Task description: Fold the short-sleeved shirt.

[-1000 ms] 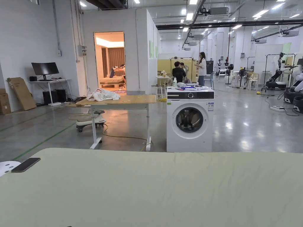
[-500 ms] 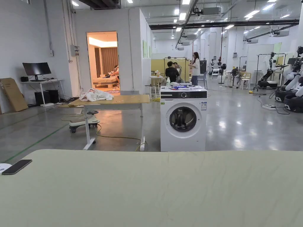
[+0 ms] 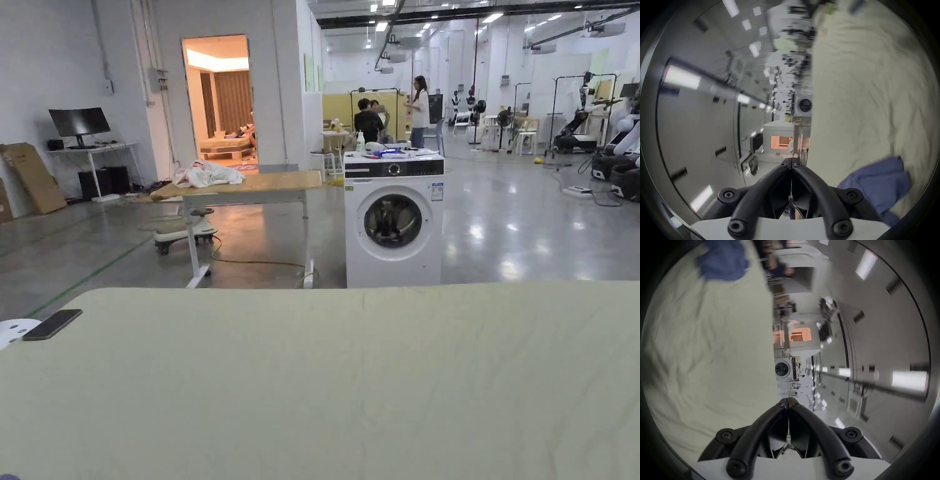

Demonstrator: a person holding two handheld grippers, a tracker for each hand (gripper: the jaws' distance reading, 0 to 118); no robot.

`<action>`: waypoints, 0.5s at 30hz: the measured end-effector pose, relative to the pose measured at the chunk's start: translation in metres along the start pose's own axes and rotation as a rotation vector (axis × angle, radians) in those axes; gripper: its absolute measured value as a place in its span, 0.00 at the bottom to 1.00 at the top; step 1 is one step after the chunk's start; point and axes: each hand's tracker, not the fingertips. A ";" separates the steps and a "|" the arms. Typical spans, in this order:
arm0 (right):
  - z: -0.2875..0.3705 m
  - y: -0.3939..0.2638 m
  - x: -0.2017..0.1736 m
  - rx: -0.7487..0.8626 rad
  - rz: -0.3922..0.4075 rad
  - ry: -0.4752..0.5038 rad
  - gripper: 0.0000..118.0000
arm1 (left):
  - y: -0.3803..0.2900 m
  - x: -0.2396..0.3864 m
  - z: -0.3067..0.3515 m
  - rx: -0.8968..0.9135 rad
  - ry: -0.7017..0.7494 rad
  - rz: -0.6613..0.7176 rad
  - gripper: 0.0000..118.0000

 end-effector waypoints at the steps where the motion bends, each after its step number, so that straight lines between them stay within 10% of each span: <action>1: 0.002 -0.003 -0.006 0.022 0.017 0.006 0.00 | -0.002 0.003 0.002 0.012 -0.024 0.017 0.00; 4: 0.002 -0.010 0.011 -0.022 -0.265 0.026 0.00 | -0.006 -0.013 0.006 -0.026 -0.012 0.377 0.00; 9: -0.006 -0.056 0.059 -0.107 -1.315 0.035 0.00 | -0.049 -0.065 0.009 -0.094 0.041 1.400 0.00; 11: 0.003 -0.070 0.054 -0.040 -1.588 0.021 0.00 | -0.085 -0.064 0.018 -0.042 -0.044 1.790 0.00; 15: 0.008 -0.066 0.048 -0.020 -1.631 0.012 0.00 | -0.109 -0.053 0.036 0.007 0.011 1.953 0.00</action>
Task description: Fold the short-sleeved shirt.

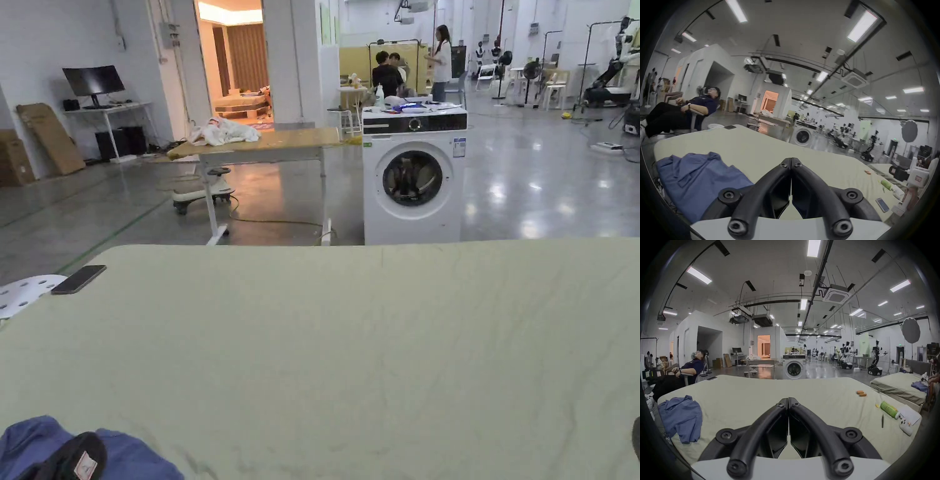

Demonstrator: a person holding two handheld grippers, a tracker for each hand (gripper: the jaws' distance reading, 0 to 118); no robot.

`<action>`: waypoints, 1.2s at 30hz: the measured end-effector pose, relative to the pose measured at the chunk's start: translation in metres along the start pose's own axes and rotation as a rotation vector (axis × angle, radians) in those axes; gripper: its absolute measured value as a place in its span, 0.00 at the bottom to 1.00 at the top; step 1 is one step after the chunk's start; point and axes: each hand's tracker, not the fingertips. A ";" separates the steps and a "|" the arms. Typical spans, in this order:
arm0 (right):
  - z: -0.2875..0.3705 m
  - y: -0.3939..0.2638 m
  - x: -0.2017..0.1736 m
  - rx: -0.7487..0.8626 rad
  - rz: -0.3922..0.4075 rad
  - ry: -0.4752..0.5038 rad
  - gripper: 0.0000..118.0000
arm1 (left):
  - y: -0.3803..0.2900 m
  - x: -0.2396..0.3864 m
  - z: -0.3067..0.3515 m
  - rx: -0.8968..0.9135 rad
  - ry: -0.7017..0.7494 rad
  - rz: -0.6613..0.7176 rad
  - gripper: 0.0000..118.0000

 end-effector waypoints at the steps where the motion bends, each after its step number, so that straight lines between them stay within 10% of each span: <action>1: -0.001 0.000 -0.008 -0.001 0.016 0.015 0.00 | 0.001 -0.002 0.003 0.009 0.029 -0.051 0.00; 17: -0.066 -0.020 -0.131 -0.087 -0.044 0.464 0.00 | 0.033 -0.055 0.072 -0.056 0.317 -0.286 0.02; 19: -0.067 -0.025 -0.139 -0.113 -0.046 0.485 0.00 | 0.029 -0.075 0.053 -0.162 0.278 -0.263 0.18; 21: -0.066 -0.035 -0.139 -0.152 -0.031 0.513 0.00 | 0.020 -0.101 0.025 -0.265 0.225 -0.204 0.59; 27: -0.046 -0.053 -0.130 -0.224 0.119 0.461 0.00 | -0.030 -0.184 -0.098 -0.493 0.276 -0.133 0.73; 36: -0.033 -0.072 -0.064 -0.379 0.041 0.246 0.00 | -0.093 -0.241 -0.203 -0.779 0.377 -0.117 0.72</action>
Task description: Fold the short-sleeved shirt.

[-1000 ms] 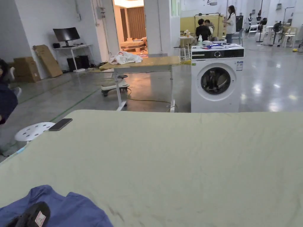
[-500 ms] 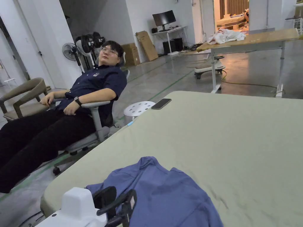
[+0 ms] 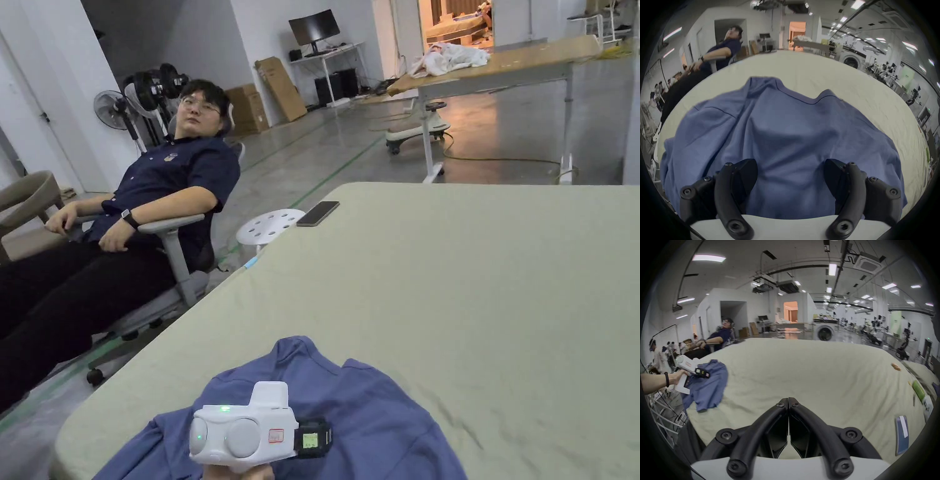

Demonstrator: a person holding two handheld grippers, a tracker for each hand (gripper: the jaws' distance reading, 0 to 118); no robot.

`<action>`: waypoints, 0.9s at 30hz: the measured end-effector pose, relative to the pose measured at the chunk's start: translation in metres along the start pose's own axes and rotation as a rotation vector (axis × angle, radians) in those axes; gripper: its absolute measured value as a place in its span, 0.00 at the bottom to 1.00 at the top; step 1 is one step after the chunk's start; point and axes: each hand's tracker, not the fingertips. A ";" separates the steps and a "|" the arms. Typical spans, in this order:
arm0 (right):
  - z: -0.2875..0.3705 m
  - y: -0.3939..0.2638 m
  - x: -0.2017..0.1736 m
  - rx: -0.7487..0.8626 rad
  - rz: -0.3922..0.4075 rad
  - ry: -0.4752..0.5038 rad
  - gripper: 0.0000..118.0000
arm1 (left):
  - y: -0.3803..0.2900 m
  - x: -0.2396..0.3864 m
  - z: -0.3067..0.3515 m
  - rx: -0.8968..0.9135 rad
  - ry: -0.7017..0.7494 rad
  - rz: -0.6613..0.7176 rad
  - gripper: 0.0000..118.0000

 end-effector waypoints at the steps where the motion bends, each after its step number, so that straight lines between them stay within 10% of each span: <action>1: 0.005 -0.005 0.006 -0.010 -0.029 -0.015 0.00 | 0.005 0.008 0.010 0.024 0.010 -0.019 0.71; 3: 0.011 -0.015 0.018 -0.018 -0.107 -0.024 0.00 | 0.009 0.011 0.012 -0.021 0.020 -0.127 0.53; 6: 0.013 -0.026 0.031 -0.057 -0.210 -0.018 0.00 | 0.012 0.021 0.008 -0.038 0.076 -0.205 0.00; 14: 0.049 -0.025 0.047 -0.016 -0.162 -0.058 0.00 | 0.053 0.011 0.061 0.160 -0.028 0.121 0.00; 18: 0.066 -0.024 0.058 0.025 -0.176 -0.074 0.00 | 0.095 0.037 0.113 0.289 -0.021 0.000 0.00; 27: 0.110 -0.029 0.074 0.100 -0.237 -0.144 0.00 | 0.142 0.235 0.160 0.431 -0.478 -0.104 0.00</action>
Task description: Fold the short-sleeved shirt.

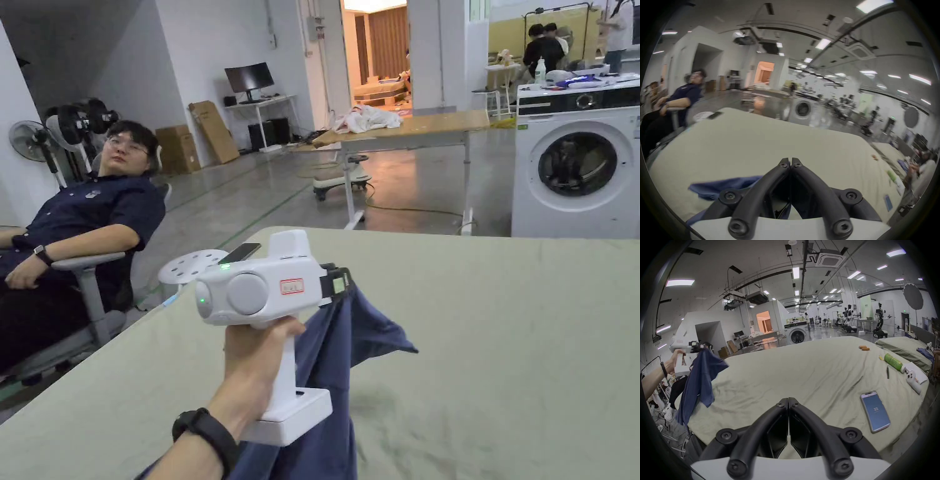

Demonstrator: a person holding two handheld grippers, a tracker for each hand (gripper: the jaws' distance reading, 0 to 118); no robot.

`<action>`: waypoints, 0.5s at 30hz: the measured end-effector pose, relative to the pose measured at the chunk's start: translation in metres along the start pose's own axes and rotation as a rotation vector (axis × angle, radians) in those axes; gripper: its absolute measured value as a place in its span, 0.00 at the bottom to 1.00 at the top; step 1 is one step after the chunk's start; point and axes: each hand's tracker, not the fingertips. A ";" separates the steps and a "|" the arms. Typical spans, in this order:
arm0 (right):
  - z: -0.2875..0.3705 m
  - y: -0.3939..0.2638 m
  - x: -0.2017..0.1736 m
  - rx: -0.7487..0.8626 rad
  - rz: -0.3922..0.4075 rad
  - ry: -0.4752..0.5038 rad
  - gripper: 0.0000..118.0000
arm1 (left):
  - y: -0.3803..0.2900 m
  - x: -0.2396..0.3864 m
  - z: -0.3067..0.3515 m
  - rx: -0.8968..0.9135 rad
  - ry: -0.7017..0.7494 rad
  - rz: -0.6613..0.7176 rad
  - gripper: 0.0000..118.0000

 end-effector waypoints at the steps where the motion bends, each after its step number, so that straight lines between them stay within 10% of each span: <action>1: 0.006 0.000 0.003 0.007 -0.003 -0.007 0.00 | -0.007 0.029 -0.012 -0.011 -0.064 -0.015 0.00; 15: 0.057 -0.014 0.035 0.005 -0.019 -0.178 0.00 | -0.303 0.342 -0.031 -0.544 -0.785 -0.058 0.00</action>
